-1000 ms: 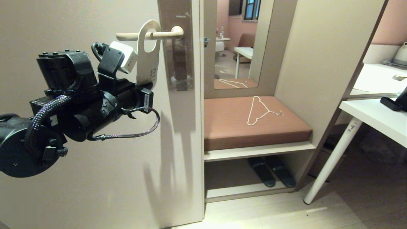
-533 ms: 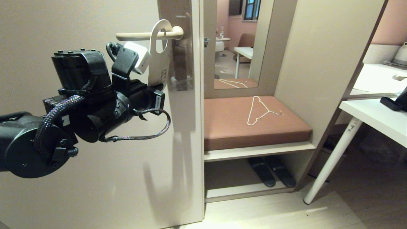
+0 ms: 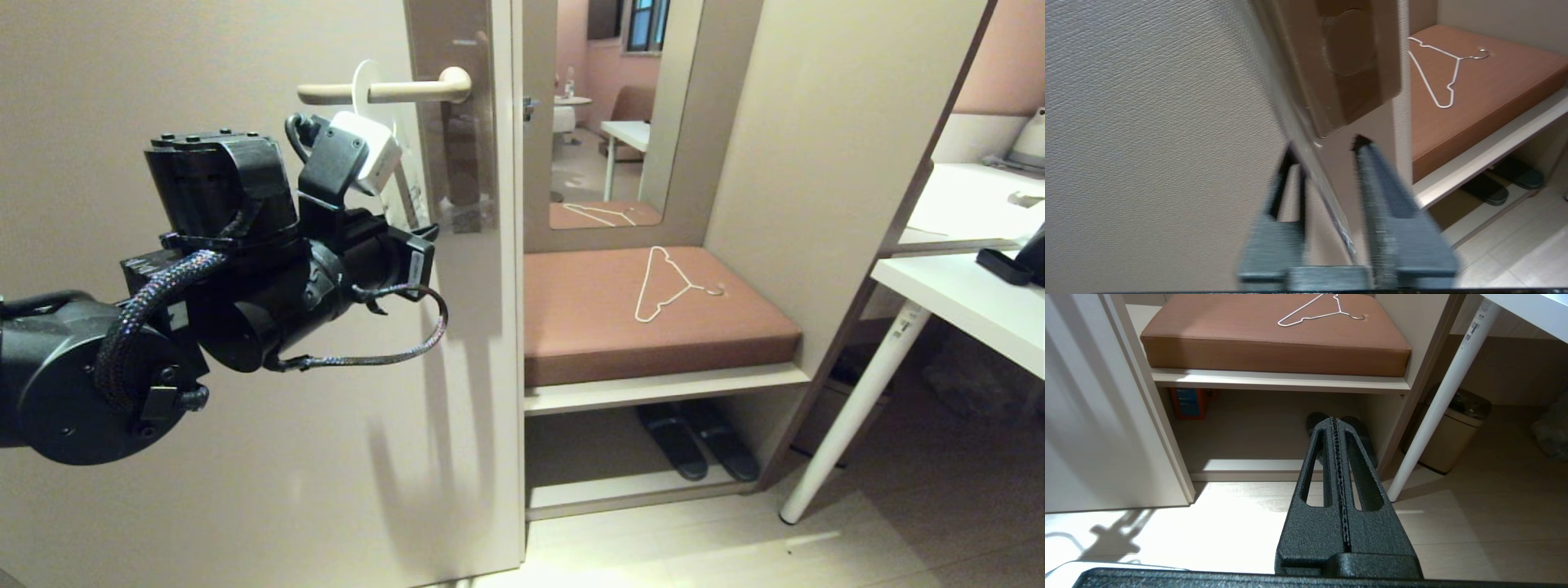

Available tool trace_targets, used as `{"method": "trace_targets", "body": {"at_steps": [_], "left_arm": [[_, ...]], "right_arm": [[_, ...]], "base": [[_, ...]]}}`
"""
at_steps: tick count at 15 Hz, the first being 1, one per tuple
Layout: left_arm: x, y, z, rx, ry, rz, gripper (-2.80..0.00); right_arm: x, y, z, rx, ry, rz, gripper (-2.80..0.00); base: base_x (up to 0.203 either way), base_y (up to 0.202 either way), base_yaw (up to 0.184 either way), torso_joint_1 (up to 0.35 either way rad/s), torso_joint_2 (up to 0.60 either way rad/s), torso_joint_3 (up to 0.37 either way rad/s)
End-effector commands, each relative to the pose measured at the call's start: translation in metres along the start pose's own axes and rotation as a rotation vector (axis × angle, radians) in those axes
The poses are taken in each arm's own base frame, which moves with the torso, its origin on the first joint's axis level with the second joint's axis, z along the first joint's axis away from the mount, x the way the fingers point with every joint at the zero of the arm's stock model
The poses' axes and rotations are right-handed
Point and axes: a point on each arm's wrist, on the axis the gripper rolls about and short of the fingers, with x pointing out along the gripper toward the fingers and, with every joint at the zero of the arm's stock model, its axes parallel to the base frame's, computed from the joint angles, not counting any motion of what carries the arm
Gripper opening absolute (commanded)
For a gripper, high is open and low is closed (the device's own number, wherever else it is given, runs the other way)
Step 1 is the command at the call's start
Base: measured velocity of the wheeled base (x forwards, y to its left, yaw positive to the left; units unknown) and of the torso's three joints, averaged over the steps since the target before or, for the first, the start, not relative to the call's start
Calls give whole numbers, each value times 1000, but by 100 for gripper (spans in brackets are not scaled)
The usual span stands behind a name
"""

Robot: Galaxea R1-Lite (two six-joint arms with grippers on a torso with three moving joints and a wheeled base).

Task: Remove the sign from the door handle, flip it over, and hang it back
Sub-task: Hang the sign back with the other side facing out

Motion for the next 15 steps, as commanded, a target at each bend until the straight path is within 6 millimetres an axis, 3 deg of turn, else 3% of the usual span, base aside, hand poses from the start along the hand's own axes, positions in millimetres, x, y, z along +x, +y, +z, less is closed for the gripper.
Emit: {"method": "trace_targets", "body": {"at_steps": [1,9,15], "left_arm": [[-1,-1,2,-3,-10,-5,0],[-11,0,9,-19,-40,-10,0],[-35,7,5,-58,-29,1,0]], "right_arm": [[0,0,0,0,-1,1,-280],[0,0,0,0,-1,0,-280],[0,0,0,0,0,0,-280]], "base": [[0,0,0,0,0,0],[0,0,0,0,0,0],[0,0,0,0,0,0]]}}
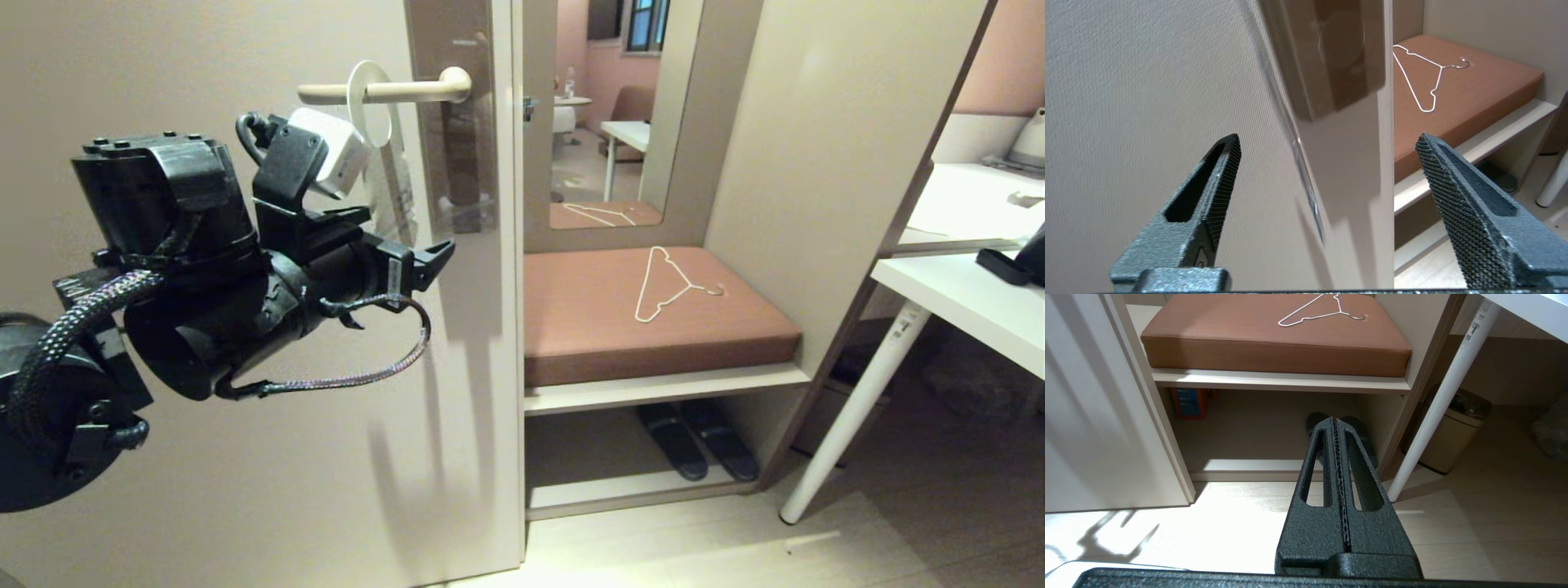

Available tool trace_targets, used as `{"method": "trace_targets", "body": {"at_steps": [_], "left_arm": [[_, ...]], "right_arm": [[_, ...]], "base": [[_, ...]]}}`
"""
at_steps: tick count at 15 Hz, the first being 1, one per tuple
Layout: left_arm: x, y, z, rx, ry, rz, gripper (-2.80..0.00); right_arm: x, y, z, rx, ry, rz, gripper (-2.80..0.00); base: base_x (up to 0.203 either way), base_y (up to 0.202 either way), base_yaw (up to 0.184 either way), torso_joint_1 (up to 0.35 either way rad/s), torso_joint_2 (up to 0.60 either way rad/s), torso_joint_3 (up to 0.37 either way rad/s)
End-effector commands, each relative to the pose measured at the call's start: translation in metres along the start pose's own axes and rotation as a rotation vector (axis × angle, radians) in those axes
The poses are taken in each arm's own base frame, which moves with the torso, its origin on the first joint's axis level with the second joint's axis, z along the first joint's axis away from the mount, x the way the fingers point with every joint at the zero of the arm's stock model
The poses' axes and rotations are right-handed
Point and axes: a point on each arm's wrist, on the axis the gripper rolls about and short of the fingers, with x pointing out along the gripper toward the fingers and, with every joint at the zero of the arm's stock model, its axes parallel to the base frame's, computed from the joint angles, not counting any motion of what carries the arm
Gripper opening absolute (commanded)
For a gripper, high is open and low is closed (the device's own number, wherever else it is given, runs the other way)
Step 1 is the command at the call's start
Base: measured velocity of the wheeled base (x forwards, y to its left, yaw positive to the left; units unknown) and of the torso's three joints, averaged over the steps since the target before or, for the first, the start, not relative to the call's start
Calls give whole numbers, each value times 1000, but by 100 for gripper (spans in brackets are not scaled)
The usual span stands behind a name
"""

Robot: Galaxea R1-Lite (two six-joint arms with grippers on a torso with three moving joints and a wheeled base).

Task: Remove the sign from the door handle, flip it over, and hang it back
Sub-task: Hang the sign back with the other side facing out

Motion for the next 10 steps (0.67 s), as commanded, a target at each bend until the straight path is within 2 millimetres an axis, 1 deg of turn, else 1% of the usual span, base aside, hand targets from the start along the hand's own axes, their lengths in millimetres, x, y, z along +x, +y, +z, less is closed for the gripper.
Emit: {"method": "trace_targets", "body": {"at_steps": [1,3,5,8,10], "left_arm": [[-14,5,4,-5,-21,9,0],[-27,7,3,-6,-21,10,0],[-35,14,1,-7,-18,32,0],[-36,27,2,-10,-28,73,0],[-37,30,2,-13,-30,86,0]], "right_arm": [[0,0,0,0,-1,1,-280],[0,0,0,0,1,1,-280],[0,0,0,0,-1,2,-280],[0,0,0,0,1,1,-280],[0,0,0,0,1,1,-280]], "base": [[0,0,0,0,0,0],[0,0,0,0,0,0],[0,0,0,0,0,0],[0,0,0,0,0,0],[0,0,0,0,0,0]]}}
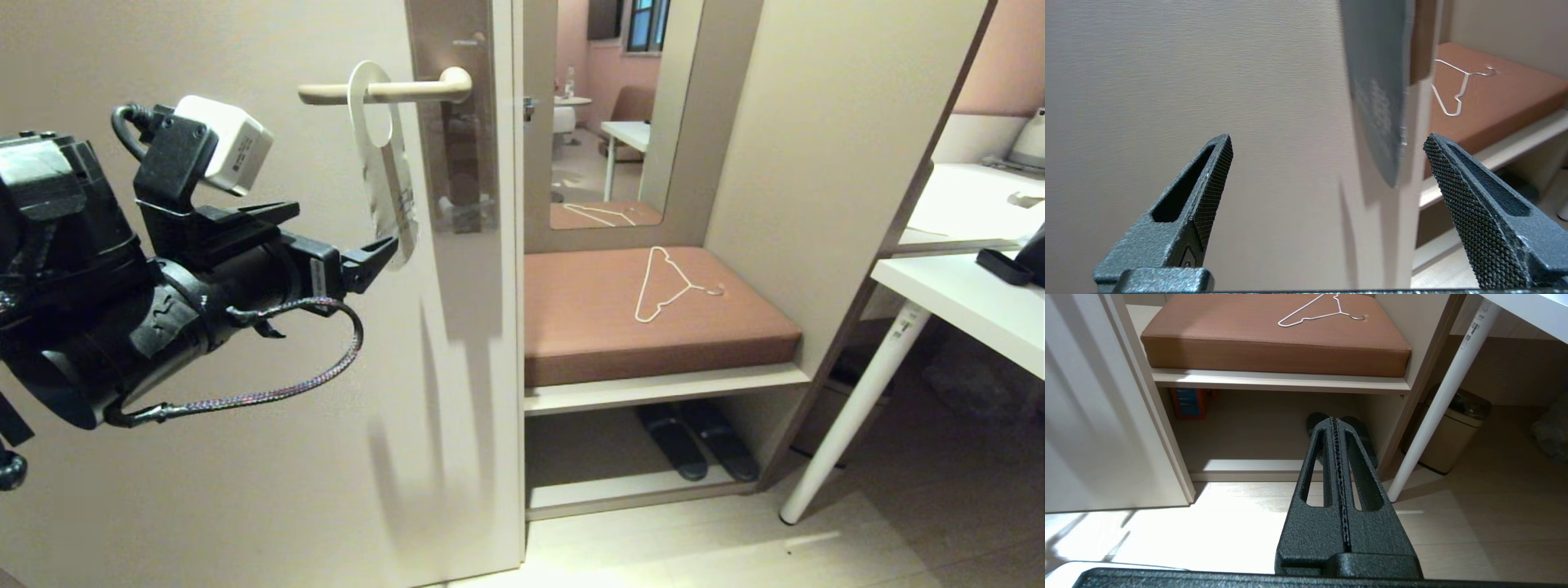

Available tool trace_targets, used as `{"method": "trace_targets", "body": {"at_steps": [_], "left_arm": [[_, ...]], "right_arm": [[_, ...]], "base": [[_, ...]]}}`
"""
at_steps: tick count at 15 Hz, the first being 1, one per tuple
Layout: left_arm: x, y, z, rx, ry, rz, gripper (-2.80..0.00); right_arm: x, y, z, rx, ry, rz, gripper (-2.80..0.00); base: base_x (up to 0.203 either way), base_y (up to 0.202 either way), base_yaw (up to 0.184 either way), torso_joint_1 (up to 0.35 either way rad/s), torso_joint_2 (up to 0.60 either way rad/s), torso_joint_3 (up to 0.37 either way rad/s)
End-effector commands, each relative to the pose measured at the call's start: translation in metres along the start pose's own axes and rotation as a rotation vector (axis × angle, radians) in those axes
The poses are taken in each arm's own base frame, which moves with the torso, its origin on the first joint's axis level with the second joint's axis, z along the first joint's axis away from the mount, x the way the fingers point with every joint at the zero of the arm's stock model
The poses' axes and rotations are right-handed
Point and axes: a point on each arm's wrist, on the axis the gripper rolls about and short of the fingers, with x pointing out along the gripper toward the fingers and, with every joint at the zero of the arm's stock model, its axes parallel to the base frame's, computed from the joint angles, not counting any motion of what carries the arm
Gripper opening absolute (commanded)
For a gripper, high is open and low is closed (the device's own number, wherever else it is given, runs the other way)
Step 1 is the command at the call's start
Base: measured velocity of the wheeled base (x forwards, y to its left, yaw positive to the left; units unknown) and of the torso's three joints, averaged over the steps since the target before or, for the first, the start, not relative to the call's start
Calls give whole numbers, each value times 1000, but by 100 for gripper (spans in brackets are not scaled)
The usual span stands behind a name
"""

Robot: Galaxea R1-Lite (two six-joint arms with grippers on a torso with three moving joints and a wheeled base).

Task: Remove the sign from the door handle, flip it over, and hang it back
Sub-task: Hang the sign back with the other side facing out

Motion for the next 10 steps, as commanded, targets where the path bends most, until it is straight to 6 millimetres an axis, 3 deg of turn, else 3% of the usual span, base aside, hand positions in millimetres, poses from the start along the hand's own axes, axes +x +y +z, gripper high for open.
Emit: {"method": "trace_targets", "body": {"at_steps": [1,9,10], "left_arm": [[-2,3,2,-1,-11,10,0],[-23,6,4,-4,-35,-8,0],[-27,6,3,-5,-33,-8,-280]], "right_arm": [[0,0,0,-1,0,2,-280],[0,0,0,-1,1,1,-280],[0,0,0,-1,0,1,-280]], "base": [[0,0,0,0,0,0],[0,0,0,0,0,0],[0,0,0,0,0,0]]}}
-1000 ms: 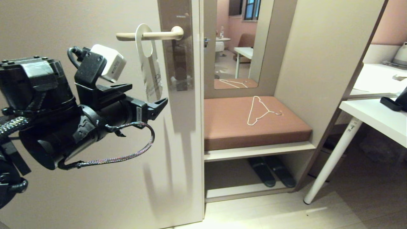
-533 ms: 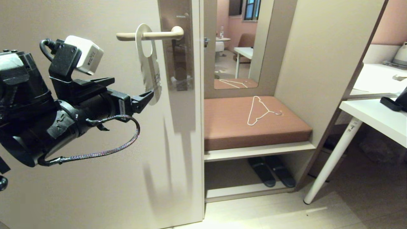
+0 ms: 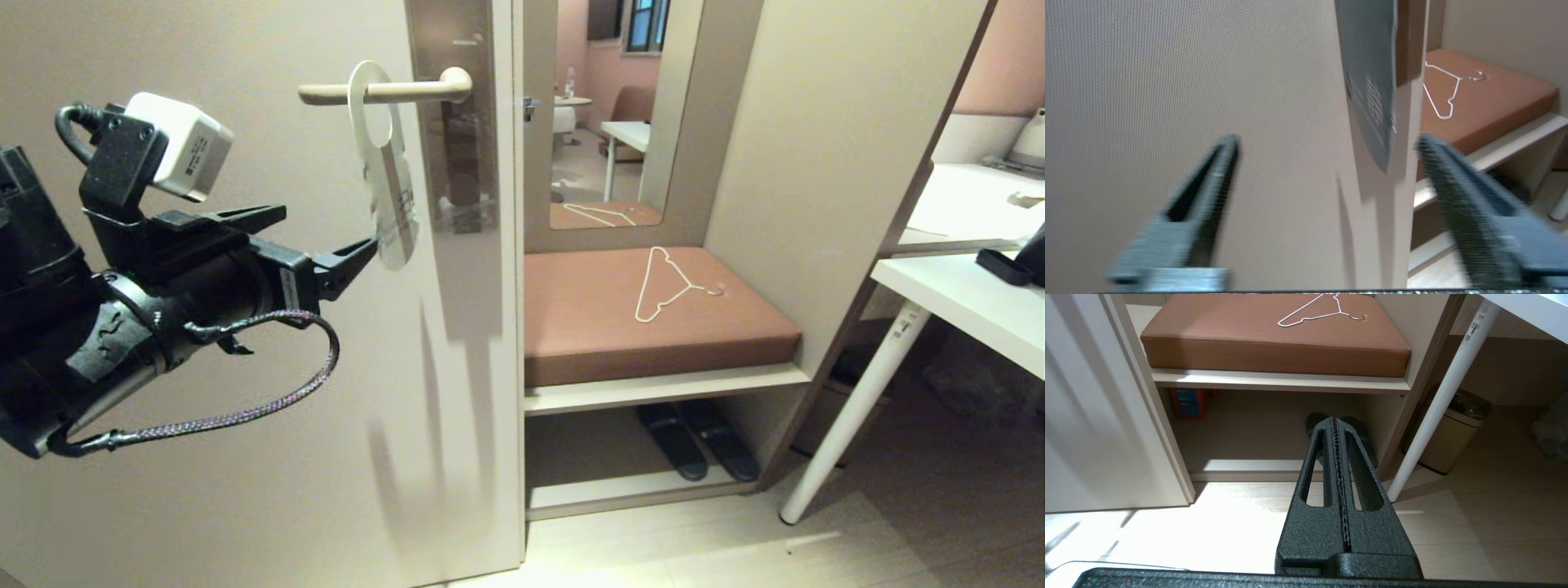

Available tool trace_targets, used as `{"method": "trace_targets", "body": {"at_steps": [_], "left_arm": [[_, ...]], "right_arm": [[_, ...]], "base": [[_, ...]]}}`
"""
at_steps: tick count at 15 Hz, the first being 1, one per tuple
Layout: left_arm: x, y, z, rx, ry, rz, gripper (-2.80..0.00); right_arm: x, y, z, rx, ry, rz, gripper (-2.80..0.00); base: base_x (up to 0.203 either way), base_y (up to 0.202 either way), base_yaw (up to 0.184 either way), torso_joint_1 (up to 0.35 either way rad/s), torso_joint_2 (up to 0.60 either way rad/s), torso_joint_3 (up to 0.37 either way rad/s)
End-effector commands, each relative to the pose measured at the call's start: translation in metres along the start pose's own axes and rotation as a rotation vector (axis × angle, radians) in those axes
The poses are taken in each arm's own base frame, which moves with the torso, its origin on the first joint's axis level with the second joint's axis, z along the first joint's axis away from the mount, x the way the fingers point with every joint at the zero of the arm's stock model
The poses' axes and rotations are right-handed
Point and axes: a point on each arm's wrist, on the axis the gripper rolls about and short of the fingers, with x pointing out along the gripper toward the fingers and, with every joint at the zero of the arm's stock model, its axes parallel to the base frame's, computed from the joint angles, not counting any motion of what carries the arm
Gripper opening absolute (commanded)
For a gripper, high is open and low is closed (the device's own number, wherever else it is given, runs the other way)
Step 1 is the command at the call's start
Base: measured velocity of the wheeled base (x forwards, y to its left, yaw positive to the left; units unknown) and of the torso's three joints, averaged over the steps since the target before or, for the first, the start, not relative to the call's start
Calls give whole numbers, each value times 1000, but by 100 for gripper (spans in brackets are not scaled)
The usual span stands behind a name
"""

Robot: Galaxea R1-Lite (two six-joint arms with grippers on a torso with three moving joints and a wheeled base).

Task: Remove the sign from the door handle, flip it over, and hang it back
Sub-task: Hang the sign back with the other side facing out

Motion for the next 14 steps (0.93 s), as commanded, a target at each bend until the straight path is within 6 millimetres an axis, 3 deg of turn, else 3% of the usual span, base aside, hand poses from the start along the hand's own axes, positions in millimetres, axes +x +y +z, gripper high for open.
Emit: {"method": "trace_targets", "body": {"at_steps": [1,4,9,14], "left_arm": [[-10,2,0,-1,-10,5,-280],[-16,2,-3,-27,-6,2,-280],[-9,3,-6,-61,11,10,-280],[26,-1,4,-69,-8,-7,-280]], "right_arm": [[0,0,0,0,1,1,-280],[0,0,0,0,0,1,-280],[0,0,0,0,1,1,-280],[0,0,0,0,1,1,-280]], "base": [[0,0,0,0,0,0],[0,0,0,0,0,0],[0,0,0,0,0,0],[0,0,0,0,0,0]]}}
